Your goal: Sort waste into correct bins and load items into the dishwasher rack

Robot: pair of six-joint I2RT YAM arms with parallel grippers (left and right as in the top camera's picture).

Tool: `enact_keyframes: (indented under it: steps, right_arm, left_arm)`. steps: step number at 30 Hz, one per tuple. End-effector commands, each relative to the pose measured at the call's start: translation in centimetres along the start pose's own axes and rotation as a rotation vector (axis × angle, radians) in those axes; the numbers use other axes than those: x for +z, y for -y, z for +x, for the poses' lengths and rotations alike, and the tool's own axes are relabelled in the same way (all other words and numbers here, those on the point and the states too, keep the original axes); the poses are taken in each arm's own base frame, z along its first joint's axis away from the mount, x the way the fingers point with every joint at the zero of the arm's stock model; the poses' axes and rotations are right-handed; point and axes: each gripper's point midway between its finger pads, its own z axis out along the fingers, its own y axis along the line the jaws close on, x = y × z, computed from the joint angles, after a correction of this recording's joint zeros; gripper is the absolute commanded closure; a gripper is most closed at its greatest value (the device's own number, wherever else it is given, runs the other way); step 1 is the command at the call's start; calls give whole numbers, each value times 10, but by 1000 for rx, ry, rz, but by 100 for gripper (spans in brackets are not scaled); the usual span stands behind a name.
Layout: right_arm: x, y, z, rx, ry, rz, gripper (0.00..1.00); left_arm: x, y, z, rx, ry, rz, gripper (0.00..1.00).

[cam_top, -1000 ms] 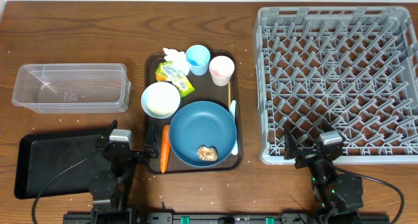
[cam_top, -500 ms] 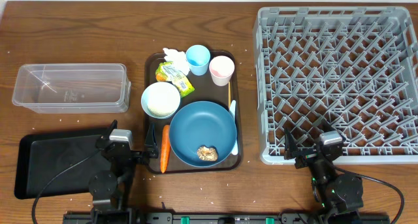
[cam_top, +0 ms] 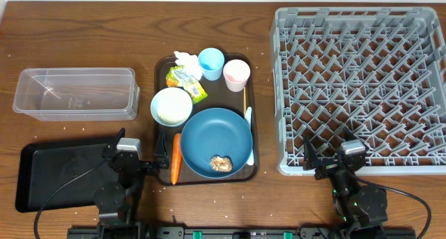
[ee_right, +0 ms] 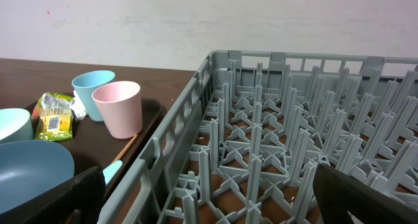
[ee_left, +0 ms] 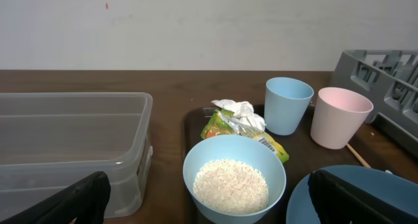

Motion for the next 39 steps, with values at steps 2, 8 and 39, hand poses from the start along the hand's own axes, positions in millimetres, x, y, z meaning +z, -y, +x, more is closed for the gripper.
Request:
enact_keyframes:
  steps: [2,8,39]
  right_arm:
    - [0,4,2,15,-6,16,1]
    - [0,4,2,15,-5,16,1]
    - [-16,-18,-50,175,-38,-86,1]
  left_arm:
    - [2,-2,18,-2,-44,-7,2]
    - [2,-2,18,-2,-44,-7,2]
    - [-21,28,-69,-229,-52,119,2]
